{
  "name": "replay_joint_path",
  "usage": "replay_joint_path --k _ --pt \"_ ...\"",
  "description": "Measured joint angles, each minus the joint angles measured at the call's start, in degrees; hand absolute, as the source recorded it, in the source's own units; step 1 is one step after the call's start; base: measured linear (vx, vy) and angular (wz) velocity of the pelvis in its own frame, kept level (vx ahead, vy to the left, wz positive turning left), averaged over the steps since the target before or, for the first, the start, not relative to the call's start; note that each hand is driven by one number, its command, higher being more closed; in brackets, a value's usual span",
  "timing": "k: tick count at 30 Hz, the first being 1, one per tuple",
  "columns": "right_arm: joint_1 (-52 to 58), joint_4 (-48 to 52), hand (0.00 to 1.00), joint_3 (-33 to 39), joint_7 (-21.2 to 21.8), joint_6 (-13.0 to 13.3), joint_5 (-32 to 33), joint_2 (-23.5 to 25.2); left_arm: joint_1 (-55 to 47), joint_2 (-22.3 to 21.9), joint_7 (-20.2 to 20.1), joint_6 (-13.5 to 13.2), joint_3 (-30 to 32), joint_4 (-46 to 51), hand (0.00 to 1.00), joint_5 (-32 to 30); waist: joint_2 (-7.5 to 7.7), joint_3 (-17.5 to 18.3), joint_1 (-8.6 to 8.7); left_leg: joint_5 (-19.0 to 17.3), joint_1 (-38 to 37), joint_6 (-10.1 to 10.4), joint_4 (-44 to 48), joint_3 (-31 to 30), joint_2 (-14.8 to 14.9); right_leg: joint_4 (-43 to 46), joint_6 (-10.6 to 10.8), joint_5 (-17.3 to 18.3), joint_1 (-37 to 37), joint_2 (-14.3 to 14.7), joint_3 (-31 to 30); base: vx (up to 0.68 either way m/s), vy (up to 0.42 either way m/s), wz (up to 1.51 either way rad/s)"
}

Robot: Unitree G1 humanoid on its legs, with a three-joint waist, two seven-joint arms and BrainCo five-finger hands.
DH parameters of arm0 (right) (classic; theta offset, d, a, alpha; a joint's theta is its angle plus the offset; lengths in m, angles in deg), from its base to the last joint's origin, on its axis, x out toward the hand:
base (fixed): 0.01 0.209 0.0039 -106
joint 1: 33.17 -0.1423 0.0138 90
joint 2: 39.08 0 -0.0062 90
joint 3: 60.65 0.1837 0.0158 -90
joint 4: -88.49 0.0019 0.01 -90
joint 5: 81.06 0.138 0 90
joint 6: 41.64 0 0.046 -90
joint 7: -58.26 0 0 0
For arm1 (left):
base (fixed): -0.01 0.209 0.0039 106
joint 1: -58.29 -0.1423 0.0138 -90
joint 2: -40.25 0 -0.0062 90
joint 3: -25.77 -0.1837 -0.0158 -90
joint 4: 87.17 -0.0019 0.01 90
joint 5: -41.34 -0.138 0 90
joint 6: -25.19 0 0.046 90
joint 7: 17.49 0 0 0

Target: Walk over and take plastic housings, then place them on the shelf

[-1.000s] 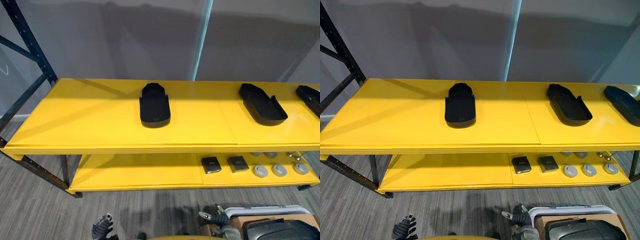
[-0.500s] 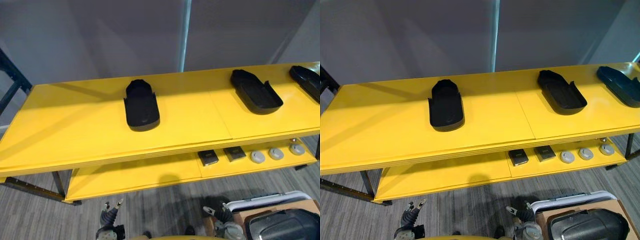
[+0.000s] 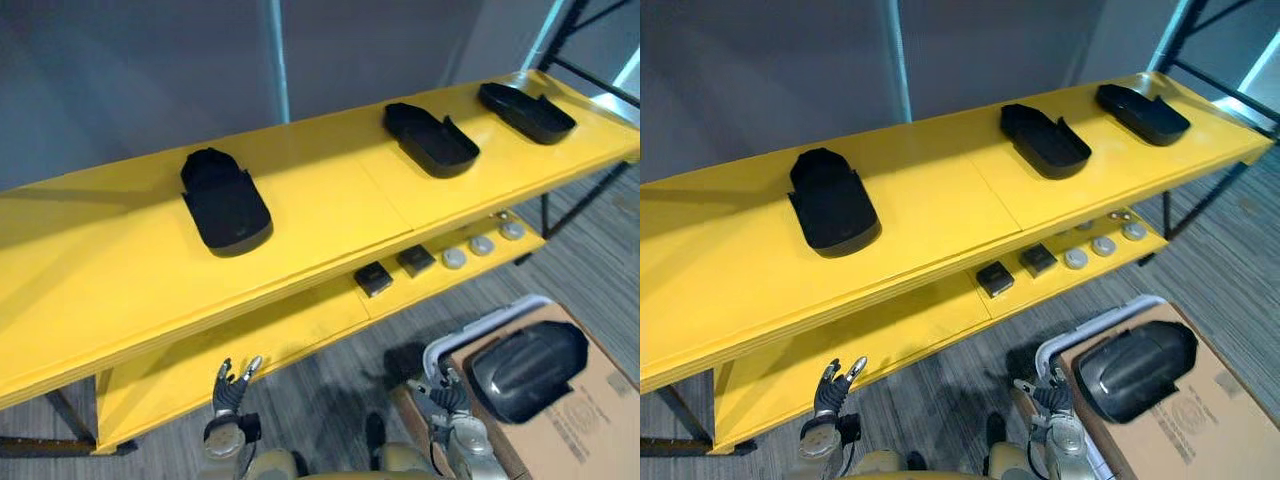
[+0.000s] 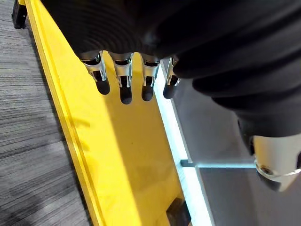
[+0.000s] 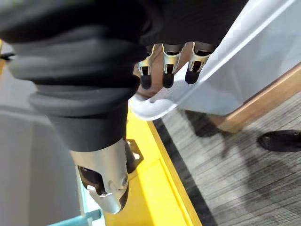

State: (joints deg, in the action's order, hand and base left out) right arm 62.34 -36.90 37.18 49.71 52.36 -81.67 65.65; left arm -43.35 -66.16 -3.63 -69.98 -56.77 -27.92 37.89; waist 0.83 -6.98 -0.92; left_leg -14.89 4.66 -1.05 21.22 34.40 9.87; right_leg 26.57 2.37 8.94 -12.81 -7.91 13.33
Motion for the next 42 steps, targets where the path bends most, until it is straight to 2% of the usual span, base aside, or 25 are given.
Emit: replay_joint_path --k 1,2,3,4,5,6,8,10,13,16,17,20,21,23,24,26,27,29,36,40,41,42 --pt "-0.29 -0.20 0.00 0.00 0.00 0.03 0.00 -0.07 0.03 -0.02 0.00 -0.01 0.03 0.05 0.00 0.03 -0.07 0.15 -0.08 0.23 -0.31 0.19 -0.05 1.02 0.32 1.13 0.06 1.43 0.65 -0.59 1.69 0.02 -0.055 -0.98" --pt "-1.38 -2.02 0.00 -0.01 0.00 0.10 -0.06 -0.41 -0.01 0.14 -0.02 -0.02 -0.07 -0.26 0.00 0.10 0.55 0.51 0.06 0.70 -0.17 0.72 0.13 1.96 0.39 0.29 0.55 3.39 2.88 -1.82 4.26 0.04 -0.076 -0.74" --pt "-2.25 -4.01 0.00 0.00 -0.05 0.07 -0.10 -0.83 0.63 0.78 -0.03 -0.01 -0.13 -0.61 0.00 0.15 0.95 0.68 0.16 0.98 0.41 1.05 0.93 1.35 -0.19 -3.48 1.32 4.53 4.57 -2.06 4.79 0.05 -0.153 -0.71" --pt "-3.73 -7.15 0.00 0.06 -0.03 0.00 -0.12 -2.61 2.14 0.31 -0.09 0.19 -0.59 -2.32 0.00 0.24 -0.17 0.62 0.33 1.87 1.33 1.84 0.44 -4.48 -0.74 -7.17 0.48 3.08 5.42 0.10 3.66 0.01 -0.204 -0.50" --pt "-4.19 -8.80 0.00 0.07 -0.04 0.01 -0.11 -3.36 2.49 -0.11 -0.11 0.21 -0.60 -3.06 0.00 0.30 -0.77 0.77 0.18 2.78 1.42 2.13 -0.47 -7.19 -0.90 -9.54 0.33 1.87 6.09 1.03 2.74 0.04 -0.213 -0.65" --pt "-4.54 -10.08 0.00 0.03 -0.03 0.34 -0.14 -4.31 2.58 -0.62 -0.01 0.27 -0.59 -3.67 0.00 0.54 -1.76 1.37 -0.10 3.73 1.21 3.41 -2.23 -9.68 -0.93 -12.27 -0.04 -0.04 6.68 2.17 1.59 0.05 -0.189 -0.78" --pt "-5.71 -10.42 0.00 0.33 -0.06 0.44 -0.13 -4.90 2.62 -0.30 0.05 0.33 -0.99 -4.94 0.00 0.57 -2.79 1.72 0.44 5.55 -0.45 5.02 -6.19 -10.79 -1.00 -14.75 -0.79 -1.94 6.56 3.67 -0.04 0.07 -0.157 -0.65" --pt "-4.81 -10.56 0.00 0.73 -0.10 0.44 0.02 -4.86 3.87 -0.06 0.04 0.39 -2.12 -6.01 0.00 0.57 -2.74 1.69 0.93 6.88 -1.52 5.97 -7.35 -10.85 -0.91 -14.89 -0.95 -2.04 6.68 4.19 -0.99 0.02 -0.119 -0.24" --pt "-4.86 -11.15 0.00 0.86 -0.18 0.43 0.09 -4.85 3.93 -0.20 -0.07 0.44 -3.06 -6.20 0.00 0.56 -2.95 1.57 1.48 7.42 -2.10 6.09 -5.92 -11.40 -0.85 -14.62 -1.01 -2.08 6.68 4.48 -3.24 0.00 -0.064 -0.39" --pt "-5.16 -11.16 0.00 0.86 -0.35 0.45 0.59 -4.89 3.82 -0.22 -0.07 0.67 -2.83 -8.20 0.00 0.58 -2.93 0.49 1.52 6.83 -1.04 6.08 1.70 -16.83 -0.95 -14.80 -1.24 -2.64 7.95 4.74 -8.68 0.00 0.017 -0.90" --pt "-5.48 -11.21 0.00 1.17 -0.73 0.46 0.84 -4.81 3.29 -0.59 -0.07 0.91 -2.82 -8.33 0.00 0.58 -3.47 -0.19 1.11 3.40 -0.28 5.66 2.20 -25.01 -3.70 -15.94 -1.07 -3.56 8.36 5.11 -12.45 -0.04 0.150 -1.06" --pt "-6.72 -11.63 0.00 3.14 -1.69 0.45 1.35 -5.03 2.95 -0.59 -0.10 0.99 -2.80 -8.32 0.00 0.65 -5.25 -1.31 0.28 2.98 0.08 5.29 -3.51 -32.05 -7.52 -19.28 -0.41 -5.34 8.70 6.52 -20.30 -0.08 0.212 -1.49" --pt "-6.66 -12.00 0.00 3.14 -2.26 0.46 1.63 -5.50 2.85 -0.39 -0.13 0.95 -2.75 -8.53 0.00 0.68 -6.29 -1.63 0.04 2.53 -0.98 3.16 -6.39 -31.83 -7.35 -20.62 0.54 -6.47 8.79 7.69 -22.63 -0.08 0.228 -1.51" --pt "-6.16 -12.81 0.00 3.10 -2.77 0.32 1.90 -5.16 3.17 0.58 -0.12 0.96 -2.56 -9.61 0.00 1.05 -5.91 -1.67 0.67 2.00 -2.28 2.55 -7.69 -28.19 -7.71 -23.81 1.17 -7.65 10.60 6.47 -22.77 -0.02 0.216 -1.02" --pt "-5.45 -12.81 0.00 3.12 -2.80 0.18 2.15 -4.61 3.93 1.17 -0.12 0.98 -2.55 -10.53 0.00 1.61 -4.79 -1.82 0.68 1.81 -2.94 2.21 -8.65 -26.37 -8.47 -25.14 1.64 -9.71 10.62 5.16 -22.76 0.03 0.197 -0.70" --pt "-4.47 -12.80 0.00 3.13 -2.81 -0.13 2.21 -4.10 3.97 1.62 -0.13 1.00 -2.73 -10.87 0.00 1.80 -4.09 -1.68 1.25 1.96 -4.18 2.00 -10.82 -24.85 -9.46 -26.60 2.10 -10.85 10.76 3.99 -22.57 0.07 0.156 -0.45" --pt "-4.09 -12.78 0.00 3.14 -2.81 -0.14 2.22 -3.92 3.88 1.59 -0.18 1.00 -2.86 -11.18 0.00 1.78 -4.04 -1.60 1.81 2.33 -5.02 1.36 -12.01 -24.37 -10.09 -27.56 2.84 -11.34 11.10 3.44 -22.44 0.16 0.144 -0.30" --pt "-3.32 -12.79 0.00 3.17 -2.80 -0.15 2.21 -3.82 3.93 1.61 -0.23 1.02 -2.88 -12.14 0.00 1.76 -4.20 -1.49 1.77 2.93 -6.50 0.41 -12.99 -23.65 -10.40 -28.59 3.52 -11.84 11.85 3.12 -21.63 0.16 0.080 -0.19" --pt "-3.75 -13.33 0.00 3.09 -2.76 -0.11 2.12 -4.27 3.90 1.74 -0.28 1.02 -2.76 -12.69 0.00 1.67 -5.93 0.15 1.61 3.08 -8.78 0.16 -12.60 -22.87 -10.16 -29.90 4.12 -13.93 12.53 3.98 -16.78 0.14 0.009 -0.34" --pt "-3.71 -13.31 0.00 2.97 -2.73 -0.08 2.11 -4.90 3.86 1.69 -0.29 1.02 -2.74 -13.59 0.00 1.69 -5.96 0.84 1.53 3.08 -9.34 0.16 -10.37 -22.74 -10.91 -29.93 3.70 -15.16 12.81 3.89 -16.23 0.08 0.013 -0.42" --pt "-3.71 -13.15 0.00 3.14 -2.75 -0.10 2.12 -5.16 3.81 1.61 -0.37 1.02 -2.53 -14.01 0.00 1.69 -5.68 0.73 1.26 3.07 -7.89 0.18 -5.47 -23.05 -11.66 -29.87 2.89 -15.89 13.47 2.57 -15.80 0.04 0.061 -0.30" --pt "-3.46 -13.13 0.00 3.65 -2.82 -0.10 2.13 -4.57 3.80 1.56 -0.59 0.89 -2.22 -14.34 0.00 1.70 -3.51 0.10 0.93 0.63 -5.10 -0.74 -2.41 -24.02 -12.07 -29.92 2.88 -15.90 14.27 0.00 -15.65 0.02 0.058 -0.23"
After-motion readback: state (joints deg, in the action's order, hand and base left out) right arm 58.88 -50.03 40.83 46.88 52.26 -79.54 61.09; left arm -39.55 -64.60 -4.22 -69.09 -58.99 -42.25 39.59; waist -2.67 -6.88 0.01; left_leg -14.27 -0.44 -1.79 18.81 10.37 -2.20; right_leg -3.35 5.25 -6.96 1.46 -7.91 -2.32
